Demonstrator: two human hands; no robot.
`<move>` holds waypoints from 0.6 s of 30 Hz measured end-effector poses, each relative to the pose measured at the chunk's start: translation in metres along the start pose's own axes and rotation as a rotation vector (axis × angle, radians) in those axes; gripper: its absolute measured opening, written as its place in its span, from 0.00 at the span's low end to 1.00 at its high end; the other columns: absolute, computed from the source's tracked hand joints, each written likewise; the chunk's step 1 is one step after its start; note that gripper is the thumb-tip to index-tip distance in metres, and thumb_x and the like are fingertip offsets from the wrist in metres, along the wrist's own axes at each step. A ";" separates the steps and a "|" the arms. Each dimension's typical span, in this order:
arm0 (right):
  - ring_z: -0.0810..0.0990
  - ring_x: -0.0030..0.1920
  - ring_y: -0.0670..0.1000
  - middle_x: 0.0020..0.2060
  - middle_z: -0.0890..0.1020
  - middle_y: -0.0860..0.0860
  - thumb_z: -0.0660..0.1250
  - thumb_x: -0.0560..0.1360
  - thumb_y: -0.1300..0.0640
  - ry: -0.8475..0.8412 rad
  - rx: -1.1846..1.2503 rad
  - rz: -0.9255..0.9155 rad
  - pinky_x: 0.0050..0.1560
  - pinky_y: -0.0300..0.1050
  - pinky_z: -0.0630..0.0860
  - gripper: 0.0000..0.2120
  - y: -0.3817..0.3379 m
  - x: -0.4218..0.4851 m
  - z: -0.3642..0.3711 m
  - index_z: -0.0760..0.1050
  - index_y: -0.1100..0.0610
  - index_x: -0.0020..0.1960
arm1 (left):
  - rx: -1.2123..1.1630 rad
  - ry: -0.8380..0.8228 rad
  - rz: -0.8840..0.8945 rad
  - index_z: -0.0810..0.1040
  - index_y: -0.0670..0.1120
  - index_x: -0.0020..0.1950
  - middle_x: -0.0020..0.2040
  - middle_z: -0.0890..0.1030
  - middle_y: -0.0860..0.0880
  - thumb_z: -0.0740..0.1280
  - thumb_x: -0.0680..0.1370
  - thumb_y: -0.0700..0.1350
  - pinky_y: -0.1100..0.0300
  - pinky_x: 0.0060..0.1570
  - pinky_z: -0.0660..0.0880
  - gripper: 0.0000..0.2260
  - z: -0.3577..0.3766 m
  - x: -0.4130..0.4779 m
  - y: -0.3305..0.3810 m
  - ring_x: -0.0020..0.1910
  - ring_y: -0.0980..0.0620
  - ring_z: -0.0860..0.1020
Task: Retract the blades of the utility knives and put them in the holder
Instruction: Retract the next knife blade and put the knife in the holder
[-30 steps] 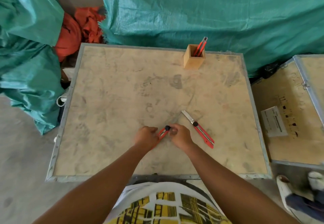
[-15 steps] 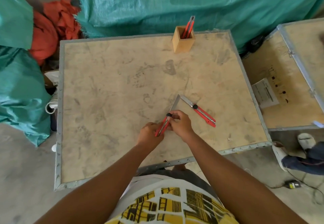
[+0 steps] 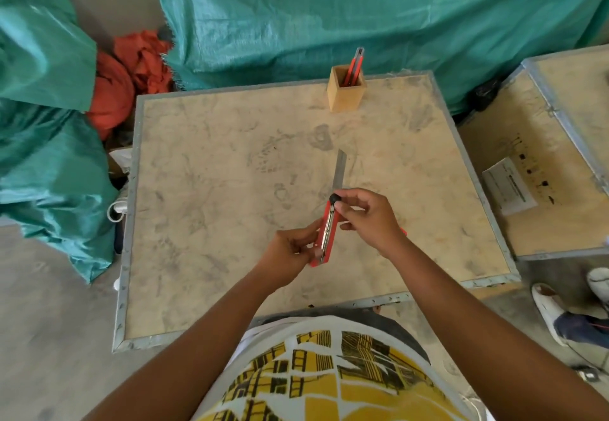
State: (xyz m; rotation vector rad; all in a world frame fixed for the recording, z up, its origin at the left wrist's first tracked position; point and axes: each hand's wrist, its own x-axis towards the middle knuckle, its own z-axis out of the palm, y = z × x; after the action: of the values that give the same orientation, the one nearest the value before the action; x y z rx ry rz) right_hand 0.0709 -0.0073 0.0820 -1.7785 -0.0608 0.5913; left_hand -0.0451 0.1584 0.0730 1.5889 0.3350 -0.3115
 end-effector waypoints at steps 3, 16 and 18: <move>0.88 0.46 0.50 0.50 0.87 0.48 0.74 0.76 0.60 -0.124 -0.125 -0.078 0.40 0.44 0.85 0.11 -0.008 -0.003 -0.010 0.84 0.48 0.56 | -0.138 0.087 -0.003 0.75 0.53 0.68 0.58 0.84 0.51 0.67 0.77 0.30 0.59 0.49 0.82 0.24 0.010 0.001 0.010 0.53 0.55 0.84; 0.84 0.51 0.49 0.49 0.86 0.49 0.78 0.72 0.59 -0.377 -0.389 -0.367 0.56 0.44 0.79 0.12 -0.050 0.011 -0.077 0.87 0.53 0.55 | -0.440 0.147 0.069 0.72 0.49 0.72 0.62 0.83 0.49 0.66 0.77 0.28 0.55 0.53 0.82 0.27 0.057 0.015 0.054 0.52 0.51 0.84; 0.83 0.54 0.47 0.50 0.84 0.46 0.79 0.71 0.57 -0.419 -0.430 -0.353 0.60 0.45 0.77 0.12 -0.055 0.012 -0.088 0.87 0.50 0.54 | -0.425 0.143 0.095 0.72 0.49 0.71 0.61 0.84 0.51 0.67 0.75 0.27 0.55 0.53 0.82 0.28 0.062 0.018 0.060 0.50 0.52 0.84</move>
State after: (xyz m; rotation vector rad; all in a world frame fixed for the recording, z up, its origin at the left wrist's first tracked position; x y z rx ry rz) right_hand 0.1327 -0.0648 0.1432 -1.9591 -0.8260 0.7178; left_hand -0.0043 0.0950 0.1178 1.2049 0.4047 -0.0459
